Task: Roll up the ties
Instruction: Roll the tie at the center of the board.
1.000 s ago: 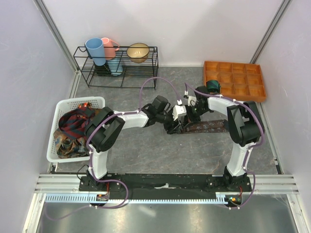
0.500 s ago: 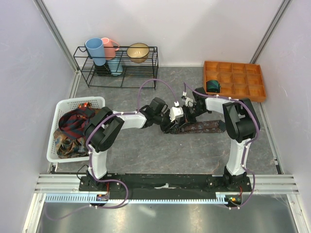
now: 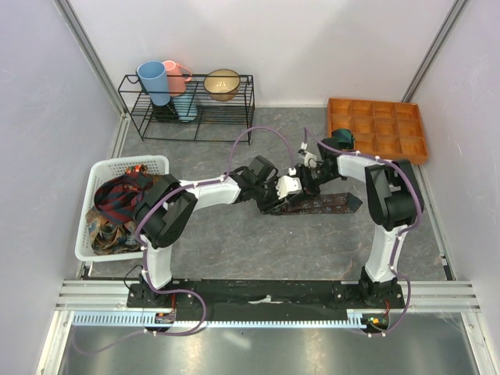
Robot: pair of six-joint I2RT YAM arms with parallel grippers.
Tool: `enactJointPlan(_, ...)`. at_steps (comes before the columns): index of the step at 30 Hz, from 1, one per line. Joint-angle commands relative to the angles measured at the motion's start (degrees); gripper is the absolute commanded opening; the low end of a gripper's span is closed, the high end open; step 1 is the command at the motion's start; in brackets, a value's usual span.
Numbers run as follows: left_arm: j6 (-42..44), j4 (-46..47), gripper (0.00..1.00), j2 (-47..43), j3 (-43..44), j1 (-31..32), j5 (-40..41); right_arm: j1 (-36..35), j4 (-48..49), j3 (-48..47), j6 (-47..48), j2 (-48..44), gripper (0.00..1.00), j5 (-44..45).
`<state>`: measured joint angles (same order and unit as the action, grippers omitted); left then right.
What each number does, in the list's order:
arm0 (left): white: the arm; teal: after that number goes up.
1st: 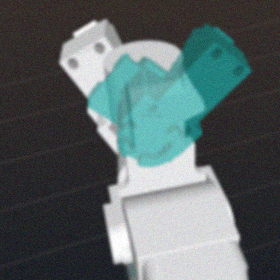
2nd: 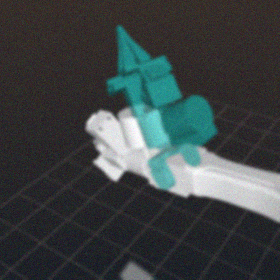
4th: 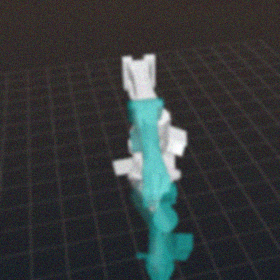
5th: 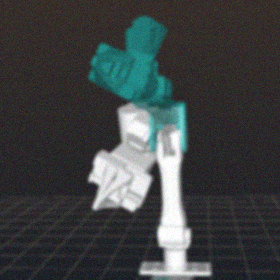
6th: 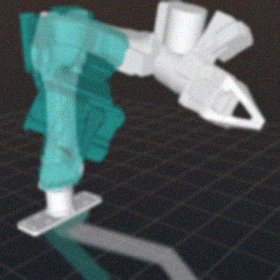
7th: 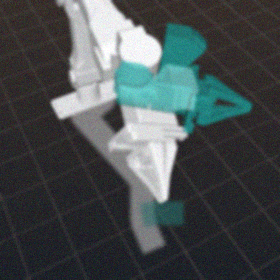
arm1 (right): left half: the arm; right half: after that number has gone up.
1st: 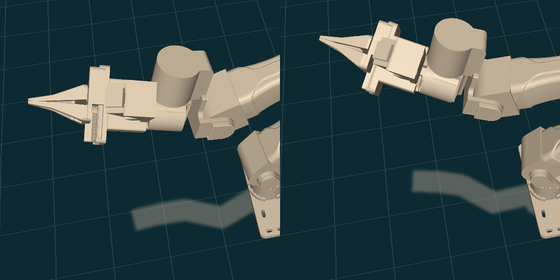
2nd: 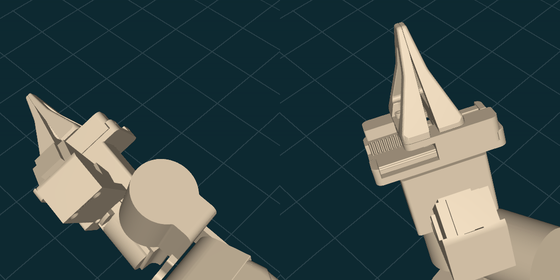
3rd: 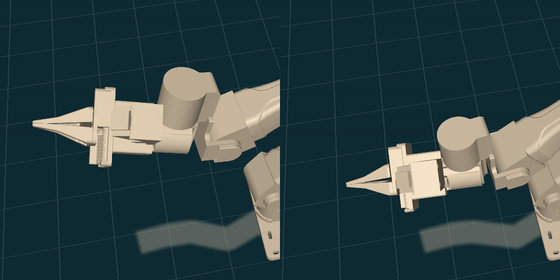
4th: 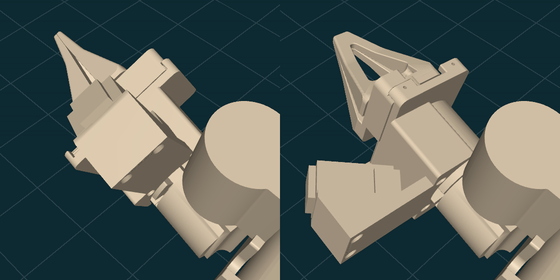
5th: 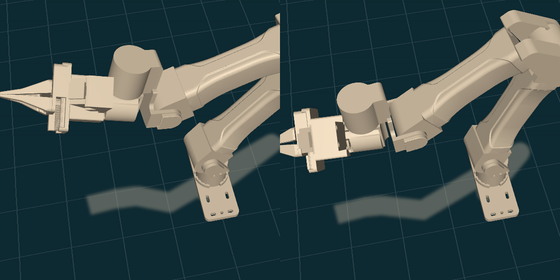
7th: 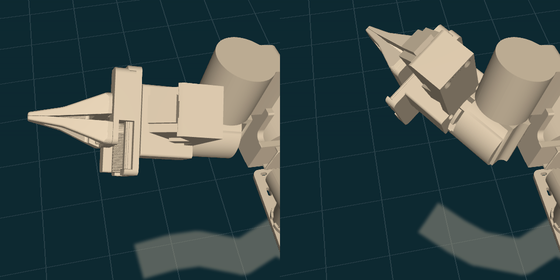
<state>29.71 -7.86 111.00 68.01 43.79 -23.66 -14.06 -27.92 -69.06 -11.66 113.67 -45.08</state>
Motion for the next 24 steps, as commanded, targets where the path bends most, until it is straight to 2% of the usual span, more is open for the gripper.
enactJointPlan(1,3.8,-8.2,0.18,2.0,2.1,1.5,4.9,2.6,-2.4,2.2,1.6,-5.8,0.51,-3.4)
enactJointPlan(2,3.8,-8.6,0.18,2.2,2.2,1.6,4.9,2.6,-2.1,3.0,1.0,-6.7,0.56,-5.0)
enactJointPlan(5,4.0,-8.8,0.19,2.5,2.5,1.9,5.3,2.0,1.2,4.9,-3.0,-6.7,0.59,-7.6)
enactJointPlan(10,5.2,-9.4,0.22,2.7,2.9,2.0,5.6,-0.3,8.0,6.9,-7.1,-5.7,0.57,-8.8)
enactJointPlan(13,5.4,-9.6,0.24,2.8,3.2,2.0,6.0,-1.2,8.7,6.5,-7.2,-4.2,0.53,-8.0)
enactJointPlan(16,5.6,-9.7,0.27,2.8,3.1,2.0,6.0,-1.3,8.4,6.5,-6.2,-3.2,0.42,-5.6)
enactJointPlan(17,5.6,-9.7,0.29,2.8,3.1,2.0,6.1,-1.2,8.3,6.6,-5.8,-2.8,0.28,-4.8)
enactJointPlan(21,5.6,-9.5,0.37,2.7,2.8,2.1,5.7,-1.1,6.0,6.4,-3.7,-1.4,0.00,-2.5)
enactJointPlan(24,5.1,-8.6,0.47,2.2,2.6,2.0,5.4,-0.9,3.8,6.2,-2.1,-1.1,0.00,0.2)
